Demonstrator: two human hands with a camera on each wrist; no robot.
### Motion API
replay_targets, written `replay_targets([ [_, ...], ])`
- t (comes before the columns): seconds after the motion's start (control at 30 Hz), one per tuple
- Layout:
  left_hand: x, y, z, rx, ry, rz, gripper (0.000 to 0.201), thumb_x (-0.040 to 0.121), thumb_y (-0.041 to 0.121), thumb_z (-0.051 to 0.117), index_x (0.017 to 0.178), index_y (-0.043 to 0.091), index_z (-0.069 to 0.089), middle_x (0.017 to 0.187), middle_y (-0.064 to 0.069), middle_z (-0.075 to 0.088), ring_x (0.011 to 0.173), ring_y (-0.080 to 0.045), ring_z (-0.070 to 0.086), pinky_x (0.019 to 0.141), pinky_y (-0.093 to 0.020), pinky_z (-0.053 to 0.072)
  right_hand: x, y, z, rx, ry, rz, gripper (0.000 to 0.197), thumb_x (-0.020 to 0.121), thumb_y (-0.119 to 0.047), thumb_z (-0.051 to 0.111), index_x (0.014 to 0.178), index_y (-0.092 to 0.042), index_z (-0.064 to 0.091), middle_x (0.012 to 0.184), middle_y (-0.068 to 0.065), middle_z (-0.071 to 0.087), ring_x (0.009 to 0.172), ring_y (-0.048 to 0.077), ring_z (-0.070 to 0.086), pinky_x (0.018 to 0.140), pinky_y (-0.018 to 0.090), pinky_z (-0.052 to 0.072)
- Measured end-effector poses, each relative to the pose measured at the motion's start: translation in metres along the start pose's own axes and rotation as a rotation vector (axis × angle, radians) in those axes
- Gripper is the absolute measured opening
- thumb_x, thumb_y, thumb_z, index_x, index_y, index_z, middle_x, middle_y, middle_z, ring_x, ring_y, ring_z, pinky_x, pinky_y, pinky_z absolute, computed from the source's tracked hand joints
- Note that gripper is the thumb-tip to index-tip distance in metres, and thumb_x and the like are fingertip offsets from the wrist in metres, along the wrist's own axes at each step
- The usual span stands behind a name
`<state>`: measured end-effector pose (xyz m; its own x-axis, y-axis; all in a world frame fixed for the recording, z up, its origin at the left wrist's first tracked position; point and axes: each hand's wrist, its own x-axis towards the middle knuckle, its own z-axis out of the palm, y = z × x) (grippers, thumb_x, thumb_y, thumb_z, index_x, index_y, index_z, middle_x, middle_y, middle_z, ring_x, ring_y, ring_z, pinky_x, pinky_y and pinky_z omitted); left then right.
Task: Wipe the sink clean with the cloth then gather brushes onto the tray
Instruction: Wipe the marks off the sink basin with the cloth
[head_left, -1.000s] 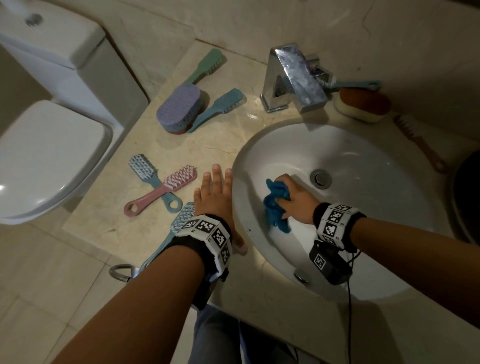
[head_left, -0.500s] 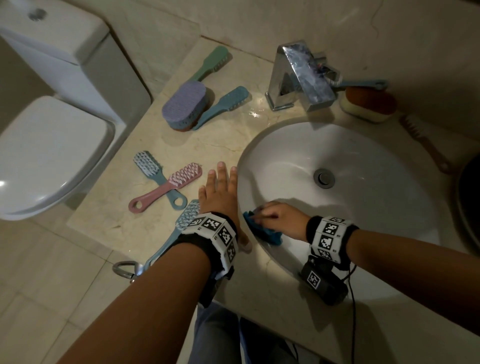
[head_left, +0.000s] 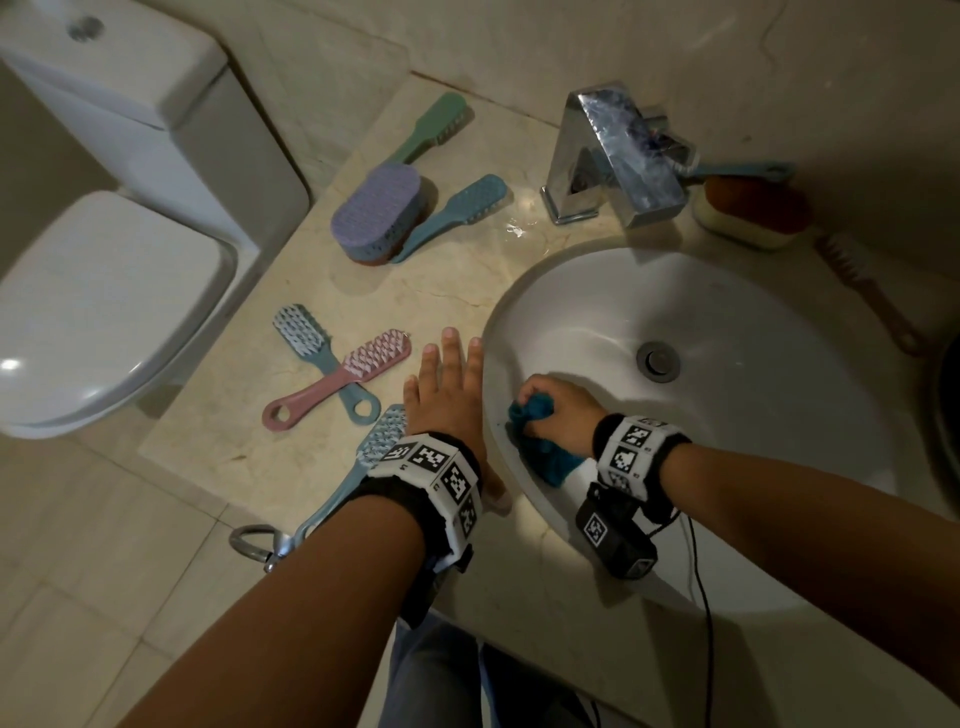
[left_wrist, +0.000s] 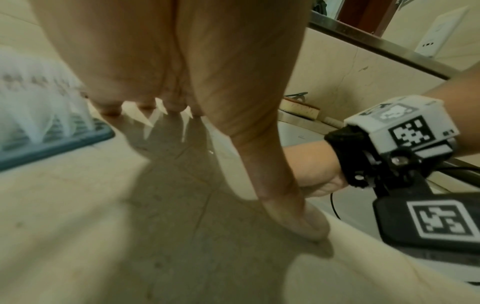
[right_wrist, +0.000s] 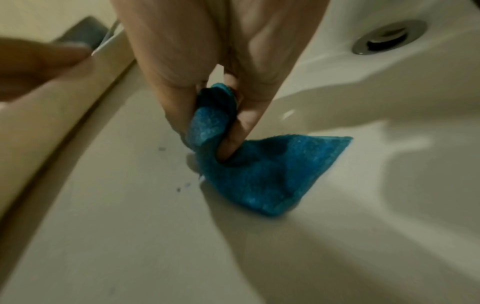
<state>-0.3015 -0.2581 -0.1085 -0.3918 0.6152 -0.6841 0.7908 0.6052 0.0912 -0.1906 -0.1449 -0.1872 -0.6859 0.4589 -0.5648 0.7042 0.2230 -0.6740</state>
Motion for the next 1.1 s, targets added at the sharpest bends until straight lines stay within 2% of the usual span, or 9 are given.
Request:
replay_targets([
  [0.13, 0.001, -0.001, 0.0, 0.0, -0.002, 0.007, 0.161, 0.044, 0.049, 0.09, 0.141, 0.016, -0.034, 0.148, -0.011, -0.039, 0.141, -0.032, -0.026, 0.116, -0.048, -0.004, 0.0, 0.006, -0.023, 0.266, 0.025, 0.052, 0.028, 0.077, 0.004, 0.067, 0.091, -0.017, 0.055, 0.089, 0.001, 0.056, 0.08, 0.015, 0.055, 0.059, 0.02, 0.047],
  [0.23, 0.0, -0.001, 0.0, -0.015, 0.001, 0.014, 0.16, 0.045, 0.048, 0.09, 0.142, 0.016, -0.033, 0.149, -0.01, -0.039, 0.142, -0.032, -0.026, 0.117, -0.048, -0.004, -0.004, 0.003, -0.032, 0.591, 0.011, 0.051, 0.033, 0.081, 0.016, 0.055, 0.085, -0.017, 0.051, 0.094, 0.012, 0.054, 0.078, 0.018, 0.056, 0.062, 0.026, 0.051],
  [0.37, -0.003, 0.0, -0.001, -0.002, 0.011, 0.012, 0.159, 0.046, 0.048, 0.09, 0.142, 0.016, -0.033, 0.149, -0.011, -0.038, 0.142, -0.032, -0.025, 0.117, -0.047, -0.003, -0.009, -0.007, -0.029, 0.949, -0.137, 0.052, 0.038, 0.083, 0.022, 0.044, 0.092, -0.015, 0.049, 0.091, 0.011, 0.056, 0.08, 0.02, 0.059, 0.057, 0.023, 0.056],
  [0.5, -0.003, 0.001, -0.001, 0.012, 0.005, 0.003, 0.158, 0.047, 0.049, 0.089, 0.142, 0.015, -0.033, 0.149, -0.012, -0.039, 0.142, -0.032, -0.025, 0.117, -0.046, -0.003, -0.011, -0.009, -0.003, 0.707, -0.279, 0.037, 0.04, 0.082, 0.019, 0.049, 0.095, -0.018, 0.053, 0.095, 0.006, 0.062, 0.087, 0.019, 0.061, 0.072, 0.03, 0.052],
  [0.57, -0.003, 0.001, -0.002, 0.009, 0.0, 0.002, 0.159, 0.046, 0.048, 0.089, 0.142, 0.015, -0.033, 0.149, -0.012, -0.039, 0.142, -0.032, -0.025, 0.117, -0.046, -0.003, -0.011, -0.006, 0.003, 0.544, -0.227, 0.011, 0.038, 0.08, 0.015, 0.056, 0.094, -0.021, 0.056, 0.095, 0.003, 0.063, 0.092, 0.022, 0.059, 0.079, 0.033, 0.047],
  [0.7, -0.003, 0.0, -0.002, -0.009, -0.001, 0.01, 0.159, 0.046, 0.047, 0.09, 0.143, 0.015, -0.032, 0.149, -0.011, -0.038, 0.142, -0.032, -0.025, 0.117, -0.046, -0.004, -0.013, 0.002, 0.005, 0.202, -0.143, -0.004, 0.033, 0.078, -0.004, 0.071, 0.107, -0.017, 0.063, 0.101, -0.008, 0.058, 0.1, 0.014, 0.057, 0.089, 0.023, 0.046],
  [0.83, -0.004, -0.001, -0.001, -0.015, 0.001, 0.015, 0.159, 0.046, 0.047, 0.09, 0.142, 0.016, -0.033, 0.149, -0.011, -0.038, 0.142, -0.032, -0.025, 0.117, -0.047, -0.004, -0.006, 0.018, 0.001, -0.172, -0.055, 0.02, 0.042, 0.076, -0.013, 0.075, 0.116, -0.015, 0.063, 0.111, 0.0, 0.053, 0.107, 0.018, 0.052, 0.088, 0.019, 0.038],
  [1.0, -0.003, 0.0, -0.001, -0.015, -0.003, 0.01, 0.159, 0.046, 0.045, 0.09, 0.142, 0.016, -0.033, 0.149, -0.01, -0.039, 0.142, -0.031, -0.025, 0.117, -0.047, -0.004, 0.003, 0.023, -0.02, -0.097, 0.013, 0.161, 0.038, 0.073, -0.01, 0.076, 0.109, -0.02, 0.066, 0.105, -0.001, 0.057, 0.103, 0.019, 0.055, 0.084, 0.023, 0.043],
  [1.1, -0.002, 0.0, -0.001, -0.015, 0.006, 0.008, 0.159, 0.045, 0.045, 0.091, 0.143, 0.016, -0.032, 0.149, -0.011, -0.038, 0.142, -0.032, -0.025, 0.117, -0.047, -0.003, 0.001, 0.004, -0.031, 0.24, 0.093, 0.104, 0.038, 0.074, -0.001, 0.074, 0.107, -0.014, 0.061, 0.094, 0.0, 0.056, 0.089, 0.018, 0.056, 0.075, 0.027, 0.05],
])
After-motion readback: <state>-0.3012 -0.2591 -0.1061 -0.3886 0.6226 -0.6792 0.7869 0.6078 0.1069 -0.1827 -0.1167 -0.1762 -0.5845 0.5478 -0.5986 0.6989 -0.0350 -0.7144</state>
